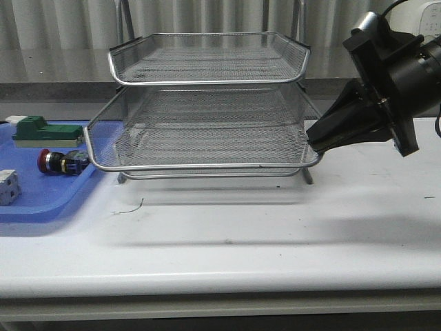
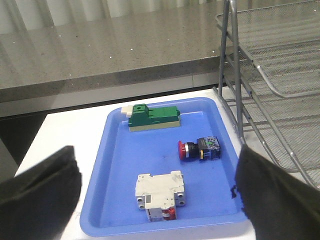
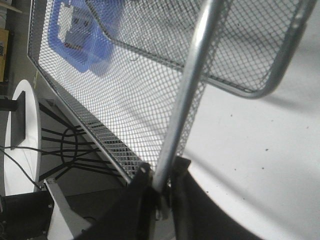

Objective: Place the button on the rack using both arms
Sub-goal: 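Pull the middle wire tray out toward the robot with the right gripper, then release the tray rim and withdraw the right gripper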

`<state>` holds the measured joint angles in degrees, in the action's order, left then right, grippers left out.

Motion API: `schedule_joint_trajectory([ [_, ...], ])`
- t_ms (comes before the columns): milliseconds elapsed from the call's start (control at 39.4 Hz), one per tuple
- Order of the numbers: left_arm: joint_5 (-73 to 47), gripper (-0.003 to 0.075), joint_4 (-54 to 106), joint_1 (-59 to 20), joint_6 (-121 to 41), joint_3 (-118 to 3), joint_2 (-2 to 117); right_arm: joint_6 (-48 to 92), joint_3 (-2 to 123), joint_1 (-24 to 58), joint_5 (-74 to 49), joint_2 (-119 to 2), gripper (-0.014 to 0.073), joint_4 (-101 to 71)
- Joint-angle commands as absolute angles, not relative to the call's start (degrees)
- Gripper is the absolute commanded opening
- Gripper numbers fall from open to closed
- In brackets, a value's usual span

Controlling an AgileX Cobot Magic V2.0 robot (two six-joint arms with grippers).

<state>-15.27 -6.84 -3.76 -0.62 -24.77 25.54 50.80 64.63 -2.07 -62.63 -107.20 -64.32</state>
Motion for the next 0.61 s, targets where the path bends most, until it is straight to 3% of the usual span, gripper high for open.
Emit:
schedule_joint_trajectory([
  [0, -10.77, 0.0587, -7.07, -3.79, 0.00, -26.44, 26.13, 51.37, 65.40, -2.37, -64.42, -104.75, 0.0237, -60.94],
  [101, -10.77, 0.0587, -7.07, -3.79, 0.00, -26.44, 26.13, 51.29, 65.46, -2.37, -63.27, -104.51, 0.0405, -61.93],
  [203, -10.77, 0.0587, -7.07, -3.79, 0.00, -26.44, 26.13, 51.29, 65.46, -2.38, -63.60, -102.83, 0.0490, -62.98],
  [457, -10.77, 0.0587, -7.07, -3.79, 0.00, -26.44, 26.13, 46.16, 65.46, -6.53, -63.91, -92.06, 0.0488, -62.93],
  [583, -10.77, 0.0587, -7.07, -3.79, 0.00, -26.44, 26.13, 43.22, 65.46, -8.26, -63.29, -85.80, 0.0421, -62.93],
])
